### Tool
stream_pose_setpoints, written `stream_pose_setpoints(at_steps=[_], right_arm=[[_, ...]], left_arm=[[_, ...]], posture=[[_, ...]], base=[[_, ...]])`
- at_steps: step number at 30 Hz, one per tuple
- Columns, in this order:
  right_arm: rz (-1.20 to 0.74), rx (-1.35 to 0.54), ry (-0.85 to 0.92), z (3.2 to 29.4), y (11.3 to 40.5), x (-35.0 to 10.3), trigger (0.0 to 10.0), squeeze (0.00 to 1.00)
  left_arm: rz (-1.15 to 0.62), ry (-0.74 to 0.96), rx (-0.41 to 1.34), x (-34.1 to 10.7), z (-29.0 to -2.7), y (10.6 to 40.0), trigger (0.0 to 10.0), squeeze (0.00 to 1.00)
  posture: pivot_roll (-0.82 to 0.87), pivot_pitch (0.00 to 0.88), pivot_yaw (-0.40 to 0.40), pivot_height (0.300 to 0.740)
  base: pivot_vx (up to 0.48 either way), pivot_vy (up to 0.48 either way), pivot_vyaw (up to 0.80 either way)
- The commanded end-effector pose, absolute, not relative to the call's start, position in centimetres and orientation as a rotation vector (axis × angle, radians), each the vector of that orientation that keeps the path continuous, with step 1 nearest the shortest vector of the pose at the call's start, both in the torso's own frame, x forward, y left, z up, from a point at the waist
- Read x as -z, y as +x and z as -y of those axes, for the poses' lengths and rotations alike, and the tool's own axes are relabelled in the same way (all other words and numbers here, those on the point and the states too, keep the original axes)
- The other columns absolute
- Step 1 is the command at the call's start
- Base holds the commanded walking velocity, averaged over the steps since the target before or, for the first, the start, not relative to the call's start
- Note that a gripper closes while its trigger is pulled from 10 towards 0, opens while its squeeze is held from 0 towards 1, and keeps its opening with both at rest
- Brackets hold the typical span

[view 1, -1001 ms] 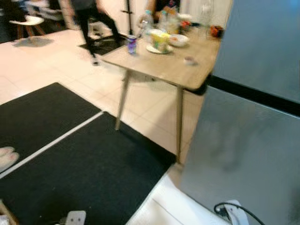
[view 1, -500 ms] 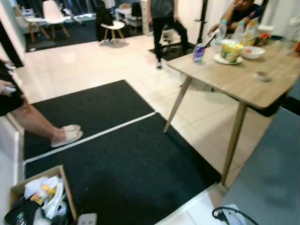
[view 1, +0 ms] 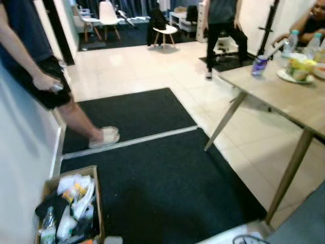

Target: Restocking fridge

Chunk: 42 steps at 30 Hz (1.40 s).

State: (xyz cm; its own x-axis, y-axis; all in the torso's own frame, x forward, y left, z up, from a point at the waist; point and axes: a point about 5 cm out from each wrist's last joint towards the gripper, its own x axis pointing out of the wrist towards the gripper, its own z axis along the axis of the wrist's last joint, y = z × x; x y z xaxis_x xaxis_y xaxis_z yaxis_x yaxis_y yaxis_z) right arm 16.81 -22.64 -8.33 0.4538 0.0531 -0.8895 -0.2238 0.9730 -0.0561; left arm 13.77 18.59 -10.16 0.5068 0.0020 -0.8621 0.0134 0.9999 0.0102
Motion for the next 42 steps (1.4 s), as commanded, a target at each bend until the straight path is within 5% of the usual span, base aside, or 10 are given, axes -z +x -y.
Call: stream_pose_setpoints(at_steps=[1, 12, 42], right_arm=[[-1.1, -0.156, -0.178, 22.95, 16.29, 8.49, 10.0, 0.0], [-1.104, -0.132, -0.185, 22.98, 16.08, 8.6, 10.0, 0.0], [-1.107, -0.141, -0.19, 22.76, 15.72, 8.8, 10.0, 0.0]], left_arm=[[-1.051, 0.004, 0.01, 10.28, -18.58, 13.46, 10.0, 0.0], [-1.055, -0.014, 0.026, 10.26, -18.47, 13.57, 10.0, 0.0], [-1.046, -0.019, 0.034, 10.2, -18.44, 13.66, 10.0, 0.0]], posture=[[-0.08, 0.029, -0.017, 0.734], [-0.08, 0.026, -0.014, 0.734], [-0.08, 0.027, -0.007, 0.734]], base=[[0.0, 0.0, 0.57], [0.0, -0.286, 0.0], [0.036, 0.0, 0.0]])
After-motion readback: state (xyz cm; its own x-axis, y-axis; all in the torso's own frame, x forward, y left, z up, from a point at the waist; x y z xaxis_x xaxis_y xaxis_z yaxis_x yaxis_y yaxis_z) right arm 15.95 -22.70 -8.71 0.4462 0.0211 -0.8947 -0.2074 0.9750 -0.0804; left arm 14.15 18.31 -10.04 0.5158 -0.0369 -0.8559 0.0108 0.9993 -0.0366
